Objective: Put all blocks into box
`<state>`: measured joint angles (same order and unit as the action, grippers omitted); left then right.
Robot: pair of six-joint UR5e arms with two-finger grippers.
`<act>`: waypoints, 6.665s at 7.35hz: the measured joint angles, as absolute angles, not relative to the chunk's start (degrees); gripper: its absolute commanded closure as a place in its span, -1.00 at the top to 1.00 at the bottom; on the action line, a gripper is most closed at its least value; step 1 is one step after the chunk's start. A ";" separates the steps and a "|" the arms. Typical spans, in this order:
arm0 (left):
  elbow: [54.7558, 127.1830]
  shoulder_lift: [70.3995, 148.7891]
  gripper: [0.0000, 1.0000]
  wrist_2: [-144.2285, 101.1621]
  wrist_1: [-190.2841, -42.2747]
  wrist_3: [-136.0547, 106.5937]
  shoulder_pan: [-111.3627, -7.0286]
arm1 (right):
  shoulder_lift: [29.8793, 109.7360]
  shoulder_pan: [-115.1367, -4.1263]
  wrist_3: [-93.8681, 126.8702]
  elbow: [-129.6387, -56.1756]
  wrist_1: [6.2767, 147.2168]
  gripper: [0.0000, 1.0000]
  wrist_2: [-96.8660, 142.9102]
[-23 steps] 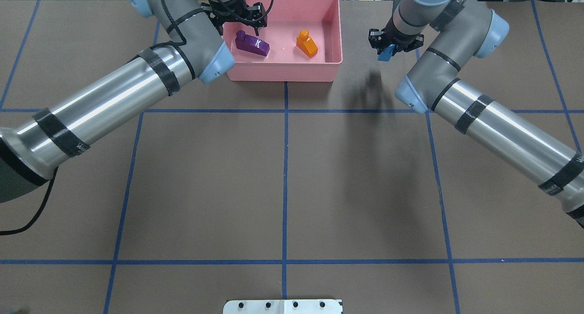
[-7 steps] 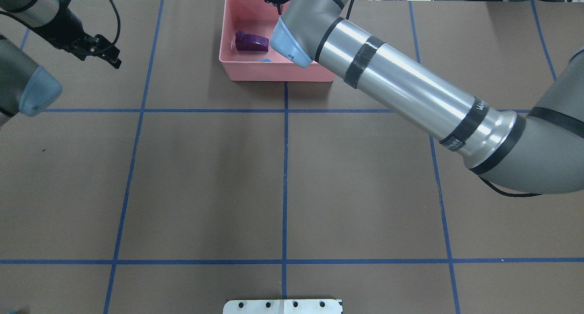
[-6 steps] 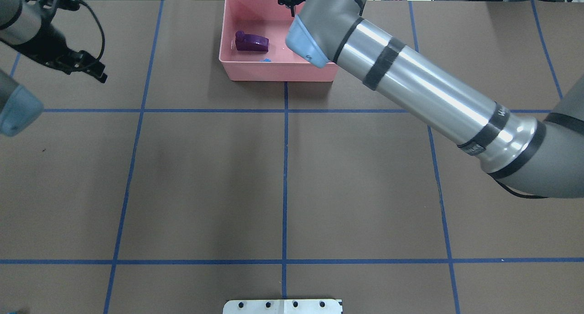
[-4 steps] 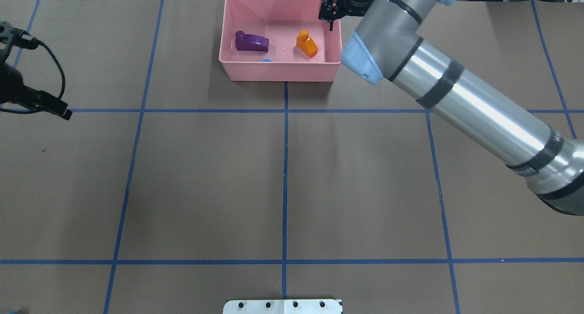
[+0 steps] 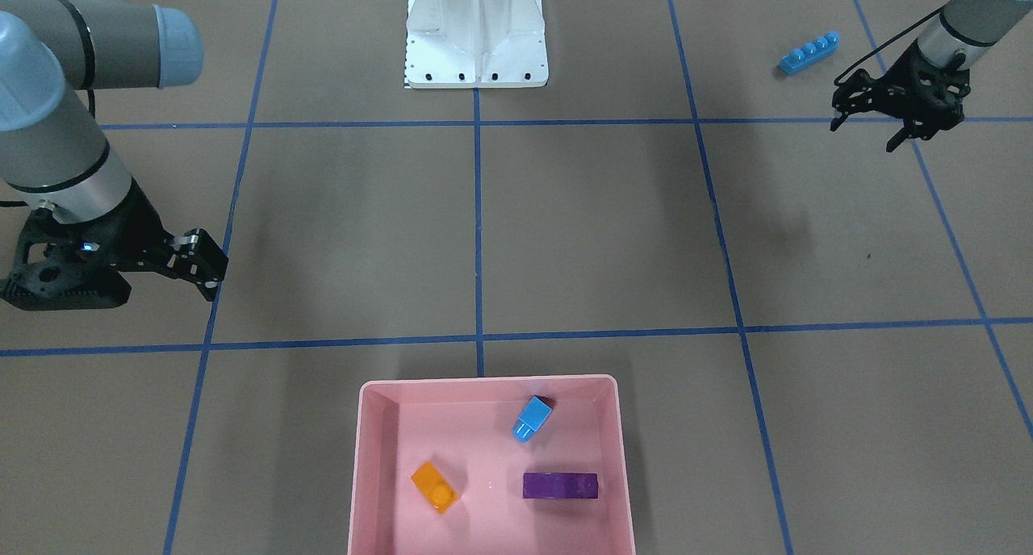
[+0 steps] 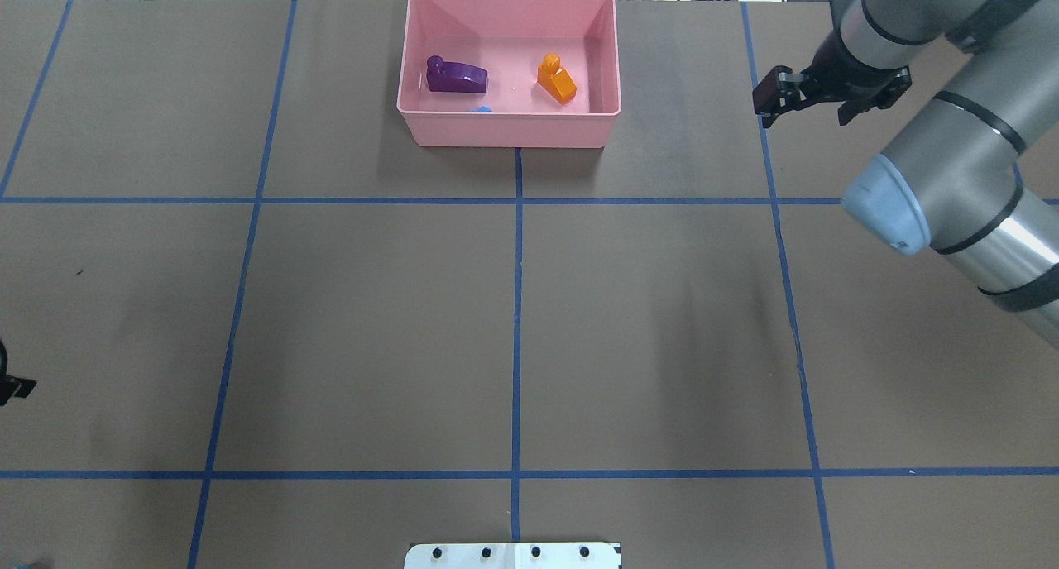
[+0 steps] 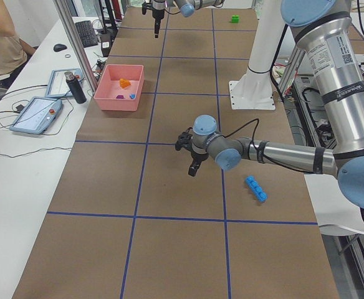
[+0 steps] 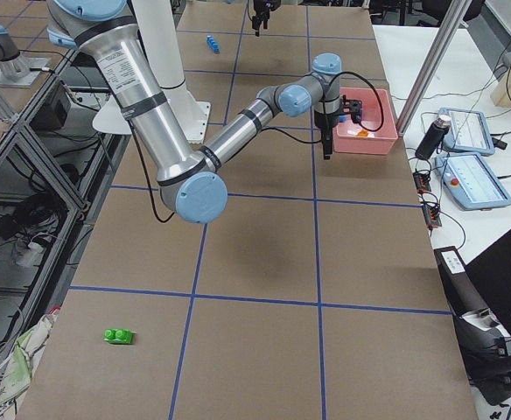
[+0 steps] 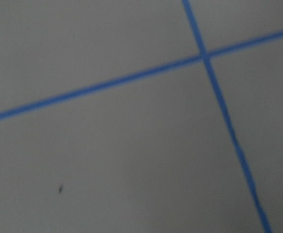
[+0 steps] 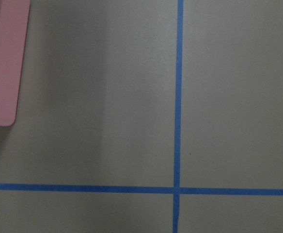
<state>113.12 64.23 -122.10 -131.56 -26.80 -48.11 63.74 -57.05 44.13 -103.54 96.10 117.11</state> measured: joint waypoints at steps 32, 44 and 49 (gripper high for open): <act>80.41 143.60 -1.00 -114.16 -92.47 -63.84 -50.44 | 65.42 -56.99 43.46 -103.32 95.35 1.00 116.81; 55.31 156.59 1.00 -121.18 -98.64 -56.50 -52.21 | 70.91 -58.02 40.73 -105.86 94.84 1.00 117.16; 75.18 135.28 1.00 -122.26 -80.15 -12.10 -66.29 | 97.71 -62.65 28.36 -120.71 89.66 1.00 119.56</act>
